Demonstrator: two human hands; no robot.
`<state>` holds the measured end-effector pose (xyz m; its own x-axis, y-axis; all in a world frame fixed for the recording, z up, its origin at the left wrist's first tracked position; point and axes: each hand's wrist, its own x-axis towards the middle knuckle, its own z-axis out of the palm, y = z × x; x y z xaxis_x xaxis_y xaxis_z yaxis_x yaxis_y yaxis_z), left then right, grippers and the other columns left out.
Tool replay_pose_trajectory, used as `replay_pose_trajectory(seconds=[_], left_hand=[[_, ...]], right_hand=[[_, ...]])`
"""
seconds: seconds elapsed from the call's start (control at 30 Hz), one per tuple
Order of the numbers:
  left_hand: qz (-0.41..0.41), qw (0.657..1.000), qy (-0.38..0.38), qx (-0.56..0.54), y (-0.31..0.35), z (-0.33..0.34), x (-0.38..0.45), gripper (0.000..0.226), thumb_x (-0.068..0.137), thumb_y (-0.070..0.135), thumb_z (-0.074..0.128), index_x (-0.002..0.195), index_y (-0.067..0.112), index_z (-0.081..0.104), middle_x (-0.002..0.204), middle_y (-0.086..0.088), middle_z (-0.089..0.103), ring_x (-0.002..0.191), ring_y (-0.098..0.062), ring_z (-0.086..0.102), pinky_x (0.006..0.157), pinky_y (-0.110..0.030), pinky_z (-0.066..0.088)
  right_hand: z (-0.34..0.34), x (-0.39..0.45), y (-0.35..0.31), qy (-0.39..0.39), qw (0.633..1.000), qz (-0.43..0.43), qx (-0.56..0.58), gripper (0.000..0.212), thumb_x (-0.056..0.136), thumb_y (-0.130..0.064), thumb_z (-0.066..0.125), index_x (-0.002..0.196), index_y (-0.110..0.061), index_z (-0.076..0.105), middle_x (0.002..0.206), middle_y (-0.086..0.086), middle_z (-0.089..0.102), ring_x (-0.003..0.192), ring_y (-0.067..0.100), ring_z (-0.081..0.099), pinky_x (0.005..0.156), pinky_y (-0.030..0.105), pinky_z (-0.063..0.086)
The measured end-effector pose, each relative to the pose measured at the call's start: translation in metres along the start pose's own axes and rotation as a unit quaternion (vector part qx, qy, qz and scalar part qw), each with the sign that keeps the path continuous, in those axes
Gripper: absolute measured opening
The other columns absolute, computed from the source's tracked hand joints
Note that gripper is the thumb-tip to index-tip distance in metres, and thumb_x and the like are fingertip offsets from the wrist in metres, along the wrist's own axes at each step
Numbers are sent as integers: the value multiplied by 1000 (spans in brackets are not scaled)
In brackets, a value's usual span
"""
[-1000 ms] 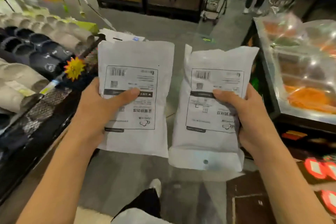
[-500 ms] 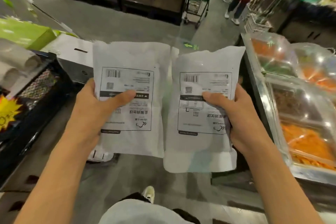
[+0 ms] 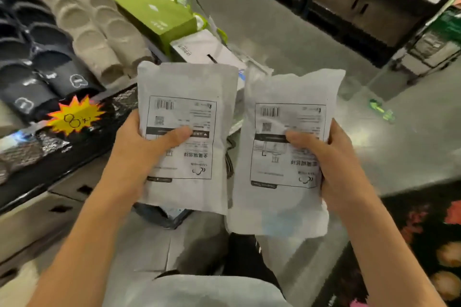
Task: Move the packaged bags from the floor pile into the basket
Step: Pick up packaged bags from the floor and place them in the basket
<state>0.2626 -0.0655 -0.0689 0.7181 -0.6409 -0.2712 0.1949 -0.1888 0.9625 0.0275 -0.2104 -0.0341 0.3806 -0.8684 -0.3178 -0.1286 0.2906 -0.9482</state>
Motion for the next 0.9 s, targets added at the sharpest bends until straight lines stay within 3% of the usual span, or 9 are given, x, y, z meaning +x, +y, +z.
replay_pose_trajectory(seconds=[0.2, 0.37, 0.6, 0.77, 0.9], left_hand=[[-17, 977, 209, -45, -16, 3, 23, 72, 60, 30, 88, 128, 20, 64, 107, 8, 81, 92, -15, 79, 71, -35, 66], [-51, 950, 303, -59, -42, -7, 22, 76, 61, 31, 94, 129, 18, 64, 115, 1, 79, 102, -24, 78, 86, -50, 63], [-98, 927, 352, -87, -103, -24, 51, 75, 64, 30, 88, 132, 17, 62, 118, 1, 78, 102, -23, 78, 87, -50, 63], [-109, 923, 353, -112, -163, -42, 94, 68, 66, 25, 87, 129, 18, 61, 112, 7, 79, 97, -16, 79, 73, -32, 65], [-130, 920, 350, -121, -232, -56, 143, 75, 61, 31, 88, 129, 18, 61, 113, 6, 79, 99, -17, 78, 78, -36, 65]], right_hand=[[38, 132, -12, -203, 976, 17, -77, 44, 87, -7, 77, 127, -17, 63, 113, 3, 80, 99, 26, 79, 84, 49, 64], [87, 192, 6, -309, 943, 40, -117, 43, 87, -7, 77, 125, -17, 62, 110, 2, 81, 96, 24, 79, 81, 46, 66], [141, 242, 65, -358, 915, 62, -173, 46, 86, -10, 79, 128, -17, 61, 111, 2, 80, 97, 23, 79, 81, 42, 66], [175, 281, 127, -365, 905, 69, -206, 46, 87, -12, 79, 128, -19, 60, 116, 1, 78, 103, 24, 77, 90, 51, 62], [204, 323, 195, -350, 909, 71, -216, 45, 89, -16, 78, 129, -21, 60, 117, 0, 78, 104, 24, 77, 92, 53, 61]])
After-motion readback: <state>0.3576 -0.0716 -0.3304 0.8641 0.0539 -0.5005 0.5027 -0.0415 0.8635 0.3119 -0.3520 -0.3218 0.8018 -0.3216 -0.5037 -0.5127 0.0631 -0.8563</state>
